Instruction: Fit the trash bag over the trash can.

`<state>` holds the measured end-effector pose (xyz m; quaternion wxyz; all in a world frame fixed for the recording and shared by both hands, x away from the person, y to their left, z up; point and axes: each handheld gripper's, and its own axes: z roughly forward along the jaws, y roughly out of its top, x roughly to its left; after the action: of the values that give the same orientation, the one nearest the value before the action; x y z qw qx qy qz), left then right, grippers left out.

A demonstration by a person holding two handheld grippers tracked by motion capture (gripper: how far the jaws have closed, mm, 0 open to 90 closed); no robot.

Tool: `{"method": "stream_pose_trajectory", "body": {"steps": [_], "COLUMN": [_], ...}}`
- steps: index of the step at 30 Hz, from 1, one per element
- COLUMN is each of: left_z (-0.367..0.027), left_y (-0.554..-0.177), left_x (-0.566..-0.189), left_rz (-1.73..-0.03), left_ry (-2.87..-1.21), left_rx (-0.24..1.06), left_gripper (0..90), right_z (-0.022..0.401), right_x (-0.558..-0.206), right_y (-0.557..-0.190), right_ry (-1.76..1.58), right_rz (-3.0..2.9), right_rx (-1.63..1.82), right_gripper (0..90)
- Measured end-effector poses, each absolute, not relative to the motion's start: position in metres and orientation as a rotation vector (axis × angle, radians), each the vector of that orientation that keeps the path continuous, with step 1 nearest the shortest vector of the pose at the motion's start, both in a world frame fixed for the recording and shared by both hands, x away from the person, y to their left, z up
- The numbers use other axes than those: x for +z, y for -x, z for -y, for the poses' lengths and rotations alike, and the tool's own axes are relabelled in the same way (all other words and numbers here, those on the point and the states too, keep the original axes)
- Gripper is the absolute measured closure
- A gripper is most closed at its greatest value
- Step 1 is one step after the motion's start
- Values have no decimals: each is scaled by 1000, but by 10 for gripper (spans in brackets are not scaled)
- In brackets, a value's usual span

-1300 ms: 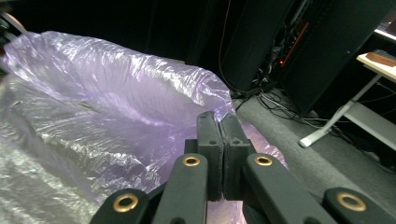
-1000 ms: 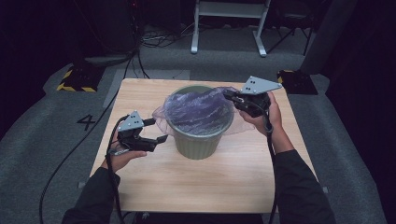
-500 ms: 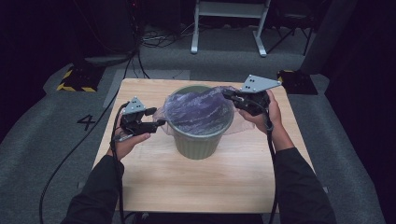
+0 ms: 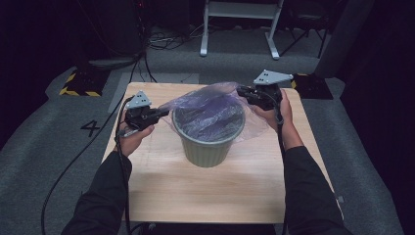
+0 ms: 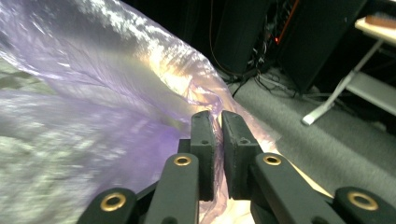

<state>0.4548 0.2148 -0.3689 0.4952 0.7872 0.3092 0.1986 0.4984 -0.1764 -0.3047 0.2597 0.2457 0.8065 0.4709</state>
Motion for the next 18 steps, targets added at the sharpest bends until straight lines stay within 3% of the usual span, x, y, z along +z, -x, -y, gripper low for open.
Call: {"method": "stream_pose_trajectory", "body": {"steps": [18], "left_z": [-200], "left_y": [-488], "left_x": [-394], "left_rz": [-807], "left_ry": [-1984], "left_rx": [424], "left_gripper": [899], "right_z": [193], "right_x": [-350], "right_y": [-542], "right_ry": [-949], "right_rz": [-2234], "right_rx": [1243], "right_gripper": [837]}}
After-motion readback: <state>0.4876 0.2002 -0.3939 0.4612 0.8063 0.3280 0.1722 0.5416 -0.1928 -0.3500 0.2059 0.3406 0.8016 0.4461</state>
